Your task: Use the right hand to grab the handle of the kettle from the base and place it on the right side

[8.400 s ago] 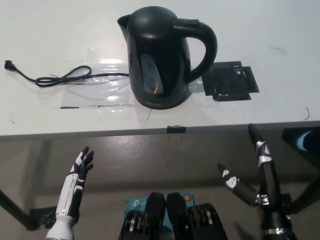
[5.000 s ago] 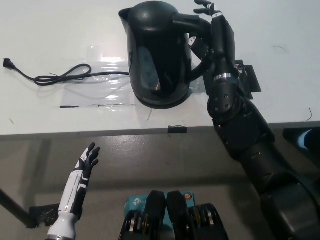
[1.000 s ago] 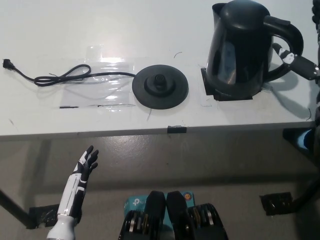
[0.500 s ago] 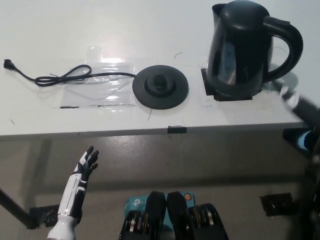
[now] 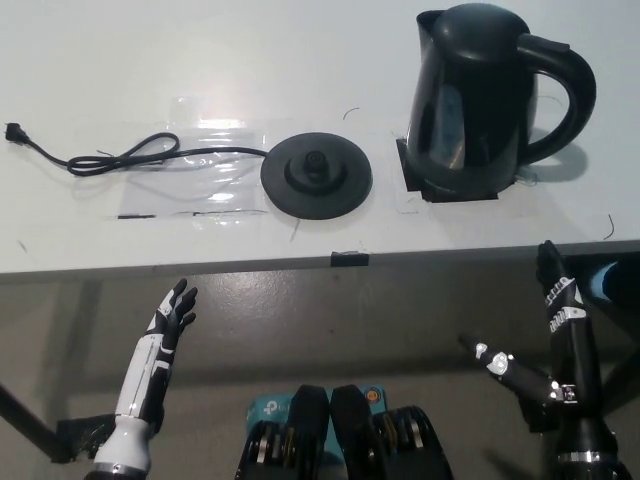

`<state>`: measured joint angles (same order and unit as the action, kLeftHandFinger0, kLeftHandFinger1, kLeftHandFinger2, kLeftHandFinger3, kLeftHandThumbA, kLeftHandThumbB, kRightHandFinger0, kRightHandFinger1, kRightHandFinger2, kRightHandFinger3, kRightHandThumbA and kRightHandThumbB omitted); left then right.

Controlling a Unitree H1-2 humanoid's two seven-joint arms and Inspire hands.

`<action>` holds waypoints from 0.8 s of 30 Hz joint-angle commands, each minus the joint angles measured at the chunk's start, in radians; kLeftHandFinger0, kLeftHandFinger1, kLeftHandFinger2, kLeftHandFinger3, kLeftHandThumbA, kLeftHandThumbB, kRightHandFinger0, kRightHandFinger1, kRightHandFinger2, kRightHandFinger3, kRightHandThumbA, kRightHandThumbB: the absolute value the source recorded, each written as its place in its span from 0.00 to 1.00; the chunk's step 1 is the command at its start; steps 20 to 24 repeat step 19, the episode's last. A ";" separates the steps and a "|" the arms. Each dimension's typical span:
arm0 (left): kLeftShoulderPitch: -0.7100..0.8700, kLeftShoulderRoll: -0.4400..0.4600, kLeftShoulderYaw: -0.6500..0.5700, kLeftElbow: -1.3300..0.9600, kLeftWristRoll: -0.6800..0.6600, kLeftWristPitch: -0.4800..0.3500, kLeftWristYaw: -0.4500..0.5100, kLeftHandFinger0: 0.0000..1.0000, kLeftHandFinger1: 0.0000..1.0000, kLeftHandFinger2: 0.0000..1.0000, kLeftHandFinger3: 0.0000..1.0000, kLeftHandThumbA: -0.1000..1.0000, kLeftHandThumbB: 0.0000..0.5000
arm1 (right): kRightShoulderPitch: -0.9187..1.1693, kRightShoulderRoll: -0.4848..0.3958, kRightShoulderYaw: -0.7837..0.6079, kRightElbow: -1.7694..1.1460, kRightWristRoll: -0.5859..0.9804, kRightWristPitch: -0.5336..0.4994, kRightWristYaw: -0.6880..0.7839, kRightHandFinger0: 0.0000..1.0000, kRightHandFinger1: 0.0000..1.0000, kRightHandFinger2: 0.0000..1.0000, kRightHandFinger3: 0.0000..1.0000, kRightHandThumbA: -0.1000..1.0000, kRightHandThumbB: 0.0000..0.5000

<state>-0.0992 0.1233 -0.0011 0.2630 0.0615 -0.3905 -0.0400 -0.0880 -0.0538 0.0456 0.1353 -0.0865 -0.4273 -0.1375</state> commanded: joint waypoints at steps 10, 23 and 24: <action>-0.019 0.029 0.009 -0.006 0.000 -0.037 -0.003 1.00 1.00 1.00 1.00 1.00 1.00 | -0.047 0.011 0.004 0.045 -0.032 -0.021 0.017 1.00 1.00 1.00 1.00 1.00 0.49; 0.000 0.029 0.006 -0.008 0.014 -0.033 0.005 1.00 1.00 1.00 1.00 1.00 1.00 | -0.043 0.006 0.007 0.072 -0.055 -0.043 0.007 1.00 1.00 1.00 1.00 1.00 0.47; 0.000 0.029 0.006 -0.008 0.014 -0.033 0.005 1.00 1.00 1.00 1.00 1.00 1.00 | -0.043 0.006 0.007 0.072 -0.055 -0.043 0.007 1.00 1.00 1.00 1.00 1.00 0.47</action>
